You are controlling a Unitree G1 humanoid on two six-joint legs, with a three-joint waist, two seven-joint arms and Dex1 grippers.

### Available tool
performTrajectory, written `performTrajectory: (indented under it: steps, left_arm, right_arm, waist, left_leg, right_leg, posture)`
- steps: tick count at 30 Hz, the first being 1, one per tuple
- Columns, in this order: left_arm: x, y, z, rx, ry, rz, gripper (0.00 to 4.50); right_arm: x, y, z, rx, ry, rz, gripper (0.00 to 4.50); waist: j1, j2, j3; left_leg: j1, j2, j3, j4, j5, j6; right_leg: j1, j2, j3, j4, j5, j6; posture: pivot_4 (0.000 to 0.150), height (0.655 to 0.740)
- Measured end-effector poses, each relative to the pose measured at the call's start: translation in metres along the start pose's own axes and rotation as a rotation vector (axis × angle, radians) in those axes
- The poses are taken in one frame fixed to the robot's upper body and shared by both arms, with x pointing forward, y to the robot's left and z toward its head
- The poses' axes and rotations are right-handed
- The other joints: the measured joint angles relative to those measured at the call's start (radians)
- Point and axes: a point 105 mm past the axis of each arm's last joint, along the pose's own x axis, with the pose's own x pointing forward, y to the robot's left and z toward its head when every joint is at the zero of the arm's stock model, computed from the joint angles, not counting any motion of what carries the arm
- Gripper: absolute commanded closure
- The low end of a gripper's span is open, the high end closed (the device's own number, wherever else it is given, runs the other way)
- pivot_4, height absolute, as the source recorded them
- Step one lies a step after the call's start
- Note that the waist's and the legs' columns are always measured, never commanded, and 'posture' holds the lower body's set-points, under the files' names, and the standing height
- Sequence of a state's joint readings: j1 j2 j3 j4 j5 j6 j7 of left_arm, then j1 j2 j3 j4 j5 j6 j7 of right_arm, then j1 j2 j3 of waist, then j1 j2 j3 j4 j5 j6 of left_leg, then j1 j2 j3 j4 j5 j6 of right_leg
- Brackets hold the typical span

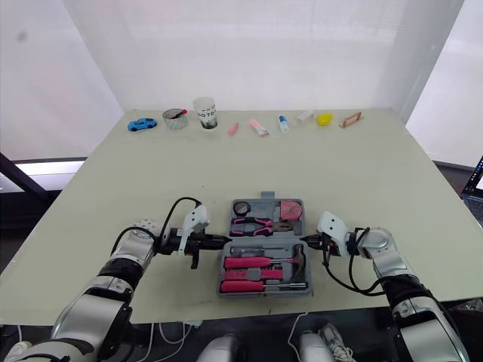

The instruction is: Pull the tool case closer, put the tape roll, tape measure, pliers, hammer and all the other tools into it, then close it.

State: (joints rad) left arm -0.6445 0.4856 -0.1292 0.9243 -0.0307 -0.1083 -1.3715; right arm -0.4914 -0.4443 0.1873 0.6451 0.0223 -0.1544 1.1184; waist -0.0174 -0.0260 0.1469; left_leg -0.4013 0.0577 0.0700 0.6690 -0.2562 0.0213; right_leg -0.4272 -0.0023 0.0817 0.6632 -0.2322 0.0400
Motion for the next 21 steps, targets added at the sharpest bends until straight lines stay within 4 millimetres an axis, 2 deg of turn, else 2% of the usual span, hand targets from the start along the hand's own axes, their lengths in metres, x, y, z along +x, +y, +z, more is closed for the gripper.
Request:
performTrajectory:
  steps: [11,21]
  left_arm:
    - [0.0,-0.006,-0.001,-0.005,0.006,-0.022,4.34]
    - [-0.001,-0.02,-0.008,-0.036,-0.015,-0.039,4.34]
  right_arm:
    - [-0.002,0.009,-0.003,0.031,-0.001,0.031,4.45]
    - [-0.003,0.016,-0.005,0.055,-0.006,0.035,4.45]
  waist:
    - [0.0,0.0,0.0]
    - [-0.001,0.001,0.0]
  left_leg:
    - [0.0,0.0,0.0,0.0,0.0,0.0]
    - [0.0,0.0,0.0,0.0,0.0,0.0]
  right_leg:
    - [0.0,0.0,0.0,0.0,0.0,0.0]
    - [0.0,0.0,0.0,0.0,0.0,0.0]
  posture:
    - [0.15,0.74]
    - [0.15,0.74]
